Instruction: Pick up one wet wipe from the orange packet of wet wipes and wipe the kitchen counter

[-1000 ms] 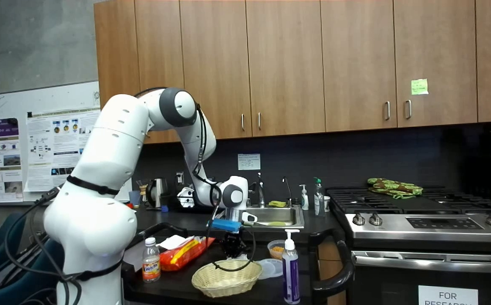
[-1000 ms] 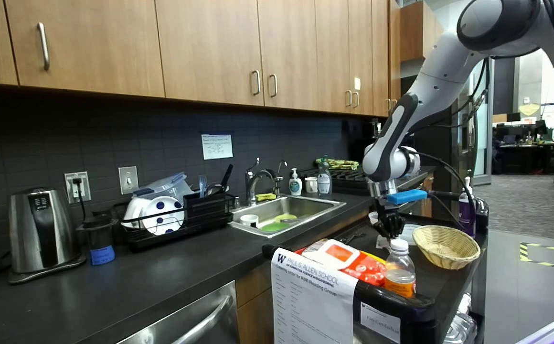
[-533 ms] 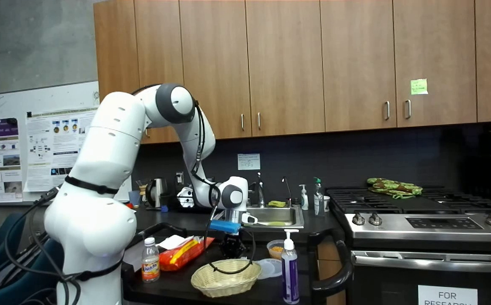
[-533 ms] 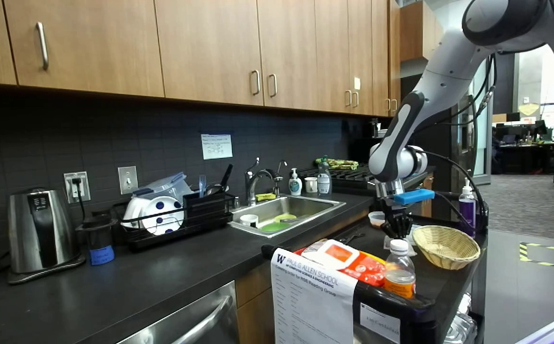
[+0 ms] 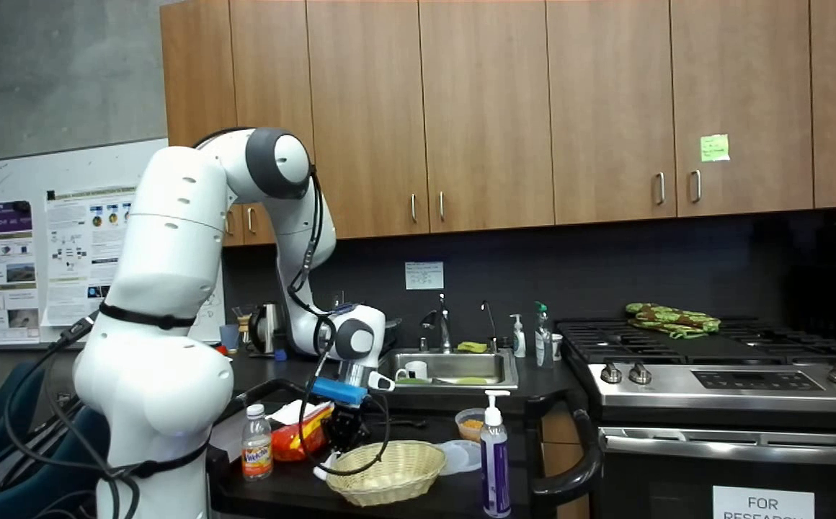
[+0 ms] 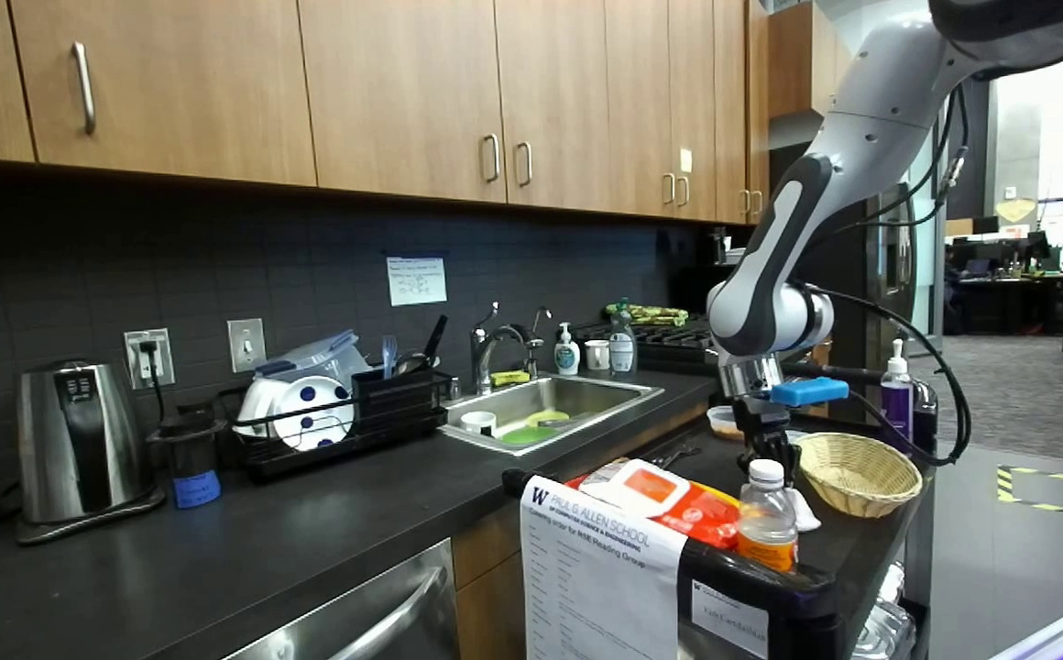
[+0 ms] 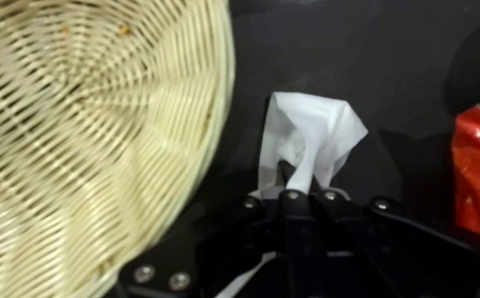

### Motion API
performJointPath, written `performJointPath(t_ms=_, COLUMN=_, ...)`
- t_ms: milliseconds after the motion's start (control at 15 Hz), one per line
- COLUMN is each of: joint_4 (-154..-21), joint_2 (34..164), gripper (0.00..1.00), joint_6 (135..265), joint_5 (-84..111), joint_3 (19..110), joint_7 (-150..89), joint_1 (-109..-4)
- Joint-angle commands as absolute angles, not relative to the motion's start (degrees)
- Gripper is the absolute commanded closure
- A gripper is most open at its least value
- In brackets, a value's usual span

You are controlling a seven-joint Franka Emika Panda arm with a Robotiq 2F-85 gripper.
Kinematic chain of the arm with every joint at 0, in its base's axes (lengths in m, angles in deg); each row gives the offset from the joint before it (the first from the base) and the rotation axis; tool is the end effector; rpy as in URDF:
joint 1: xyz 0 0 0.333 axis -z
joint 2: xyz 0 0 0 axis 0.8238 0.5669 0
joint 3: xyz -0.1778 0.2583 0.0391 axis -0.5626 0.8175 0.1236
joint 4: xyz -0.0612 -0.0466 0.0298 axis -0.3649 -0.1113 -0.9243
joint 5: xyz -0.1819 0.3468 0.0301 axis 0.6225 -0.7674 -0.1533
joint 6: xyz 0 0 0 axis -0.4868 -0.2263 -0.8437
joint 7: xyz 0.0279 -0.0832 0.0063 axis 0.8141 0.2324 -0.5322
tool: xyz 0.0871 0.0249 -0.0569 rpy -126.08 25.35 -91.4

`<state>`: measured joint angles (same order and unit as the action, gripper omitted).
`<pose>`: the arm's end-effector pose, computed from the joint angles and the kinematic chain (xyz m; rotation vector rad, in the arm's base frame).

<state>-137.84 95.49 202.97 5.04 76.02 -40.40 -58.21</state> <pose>0.4287 0.0802 0.1813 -3.0208 -0.2811 0.4851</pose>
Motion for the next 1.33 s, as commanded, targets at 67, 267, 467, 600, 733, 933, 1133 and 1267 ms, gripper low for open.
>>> performJointPath(t_ms=67, joint_4=-144.50, joint_2=91.00, gripper=0.99, joint_6=202.28, joint_5=0.17, joint_3=78.01, joint_7=-45.84, joint_1=-58.54)
performJointPath(t_ms=267, joint_4=-146.52, joint_2=89.42, gripper=0.99, joint_6=201.44, joint_5=-2.02, joint_3=78.87, joint_7=-48.74, joint_1=-58.95)
performJointPath(t_ms=467, joint_4=-147.22, joint_2=88.55, gripper=0.99, joint_6=200.55, joint_5=-2.78, joint_3=78.92, joint_7=-50.35, joint_1=-59.30)
performJointPath(t_ms=600, joint_4=-147.09, joint_2=87.88, gripper=0.95, joint_6=199.47, joint_5=-2.74, joint_3=78.82, joint_7=-50.82, joint_1=-59.48)
performJointPath(t_ms=733, joint_4=-146.87, joint_2=87.06, gripper=0.70, joint_6=198.89, joint_5=-2.59, joint_3=78.75, joint_7=-51.28, joint_1=-59.63)
performJointPath(t_ms=933, joint_4=-146.38, joint_2=85.37, gripper=0.59, joint_6=198.27, joint_5=-2.66, joint_3=78.60, joint_7=-51.66, joint_1=-59.79)
performJointPath(t_ms=1133, joint_4=-145.73, joint_2=83.22, gripper=0.40, joint_6=197.55, joint_5=-2.36, joint_3=78.41, joint_7=-51.42, joint_1=-60.22)
performJointPath(t_ms=1267, joint_4=-145.15, joint_2=81.92, gripper=0.26, joint_6=197.07, joint_5=-2.04, joint_3=78.18, joint_7=-51.34, joint_1=-60.50)
